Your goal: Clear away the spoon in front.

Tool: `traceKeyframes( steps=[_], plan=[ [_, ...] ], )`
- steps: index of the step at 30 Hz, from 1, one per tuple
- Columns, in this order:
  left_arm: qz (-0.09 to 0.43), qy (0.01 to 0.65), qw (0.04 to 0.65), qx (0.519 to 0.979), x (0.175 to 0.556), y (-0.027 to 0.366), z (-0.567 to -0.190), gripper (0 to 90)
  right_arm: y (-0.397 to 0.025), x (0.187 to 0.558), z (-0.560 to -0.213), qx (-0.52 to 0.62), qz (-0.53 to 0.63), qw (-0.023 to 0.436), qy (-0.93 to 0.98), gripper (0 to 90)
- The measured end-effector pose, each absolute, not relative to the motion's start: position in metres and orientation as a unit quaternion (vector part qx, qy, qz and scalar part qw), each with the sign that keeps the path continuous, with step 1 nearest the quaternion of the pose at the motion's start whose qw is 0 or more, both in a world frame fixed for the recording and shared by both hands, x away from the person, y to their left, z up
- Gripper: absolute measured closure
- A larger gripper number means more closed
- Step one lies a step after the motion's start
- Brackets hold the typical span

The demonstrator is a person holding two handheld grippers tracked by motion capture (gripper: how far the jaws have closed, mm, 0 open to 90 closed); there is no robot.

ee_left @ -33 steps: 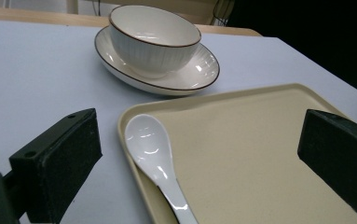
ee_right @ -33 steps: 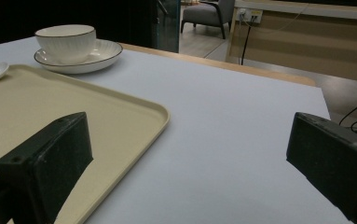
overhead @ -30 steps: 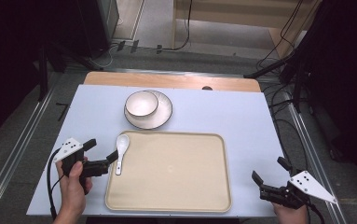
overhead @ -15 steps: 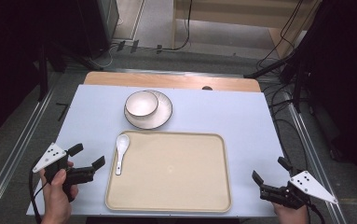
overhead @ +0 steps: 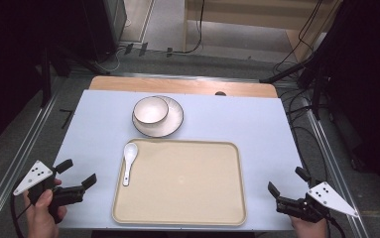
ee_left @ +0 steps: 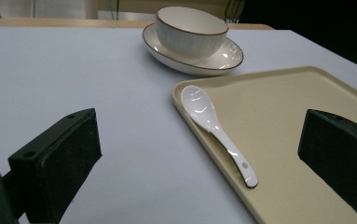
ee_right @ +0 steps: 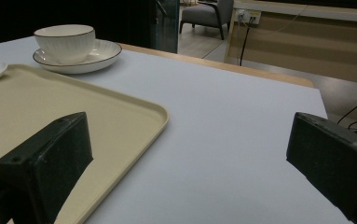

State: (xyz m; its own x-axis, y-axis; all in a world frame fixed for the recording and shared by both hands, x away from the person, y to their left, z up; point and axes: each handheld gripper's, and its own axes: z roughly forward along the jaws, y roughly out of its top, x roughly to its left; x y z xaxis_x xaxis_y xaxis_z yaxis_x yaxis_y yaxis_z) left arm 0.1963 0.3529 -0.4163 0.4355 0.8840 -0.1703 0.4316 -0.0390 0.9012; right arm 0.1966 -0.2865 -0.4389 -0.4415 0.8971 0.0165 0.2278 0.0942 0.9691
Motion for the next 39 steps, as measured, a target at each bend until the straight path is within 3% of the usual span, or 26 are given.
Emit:
traceKeyframes(
  steps=[15,39],
  plan=[
    [0.230,0.458,0.519,0.684,0.185,0.367,-0.412,0.0,-0.286,0.197,-0.439,0.421,0.522,0.323,0.668,0.2],
    [0.221,0.459,0.507,0.695,0.186,0.353,-0.415,0.0,-0.280,0.198,-0.441,0.413,0.517,0.325,0.676,0.2]
  ],
)
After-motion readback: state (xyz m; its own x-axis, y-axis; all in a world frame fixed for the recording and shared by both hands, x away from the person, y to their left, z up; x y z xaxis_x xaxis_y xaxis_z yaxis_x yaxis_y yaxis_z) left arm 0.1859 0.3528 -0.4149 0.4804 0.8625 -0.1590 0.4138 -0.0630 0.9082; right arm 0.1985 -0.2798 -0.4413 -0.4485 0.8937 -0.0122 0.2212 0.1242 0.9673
